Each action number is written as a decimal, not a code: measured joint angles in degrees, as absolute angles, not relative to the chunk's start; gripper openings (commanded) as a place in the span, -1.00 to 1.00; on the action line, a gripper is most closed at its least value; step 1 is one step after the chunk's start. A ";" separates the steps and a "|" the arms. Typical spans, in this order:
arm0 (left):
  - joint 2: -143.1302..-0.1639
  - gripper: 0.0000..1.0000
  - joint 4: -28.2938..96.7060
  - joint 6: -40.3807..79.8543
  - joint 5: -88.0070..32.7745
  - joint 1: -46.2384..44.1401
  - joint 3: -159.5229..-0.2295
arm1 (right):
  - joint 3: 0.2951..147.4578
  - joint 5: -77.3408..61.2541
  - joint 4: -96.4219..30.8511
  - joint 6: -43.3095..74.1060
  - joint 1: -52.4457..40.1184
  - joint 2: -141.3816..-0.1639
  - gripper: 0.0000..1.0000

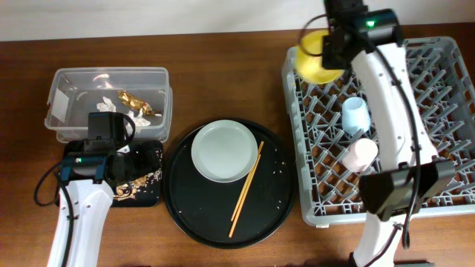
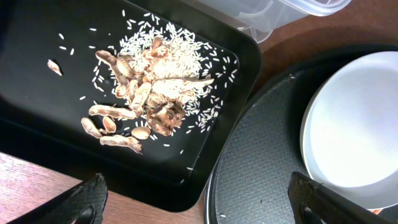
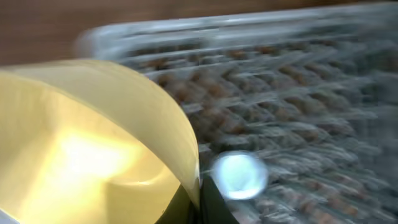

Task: Sort waste into correct bins and load items into the dishwasher rack
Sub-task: 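Lift the yellow bowl off the plate with the right gripper, then place the yellow bowl in the back of the rack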

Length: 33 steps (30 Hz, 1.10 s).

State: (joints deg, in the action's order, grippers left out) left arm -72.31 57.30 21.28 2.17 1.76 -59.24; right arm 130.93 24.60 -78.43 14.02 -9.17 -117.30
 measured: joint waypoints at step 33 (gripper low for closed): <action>-72.31 0.84 57.21 21.28 2.15 1.76 -59.22 | 108.51 36.91 -69.28 27.62 -6.52 -119.20 0.97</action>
